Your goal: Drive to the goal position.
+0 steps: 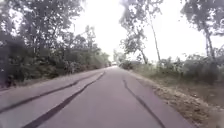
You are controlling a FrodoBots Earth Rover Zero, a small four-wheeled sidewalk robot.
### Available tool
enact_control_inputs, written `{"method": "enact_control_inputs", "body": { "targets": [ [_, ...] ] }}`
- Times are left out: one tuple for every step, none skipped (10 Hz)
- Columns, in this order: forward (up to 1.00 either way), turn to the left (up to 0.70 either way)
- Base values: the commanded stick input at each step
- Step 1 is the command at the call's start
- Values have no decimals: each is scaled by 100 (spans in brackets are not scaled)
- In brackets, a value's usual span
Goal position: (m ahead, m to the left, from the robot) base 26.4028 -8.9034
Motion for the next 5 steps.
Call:
{"method": "enact_control_inputs", "body": {
  "targets": [
    [85,0],
    [85,0],
    [85,0],
    [85,0],
    [85,0]
  ]
}}
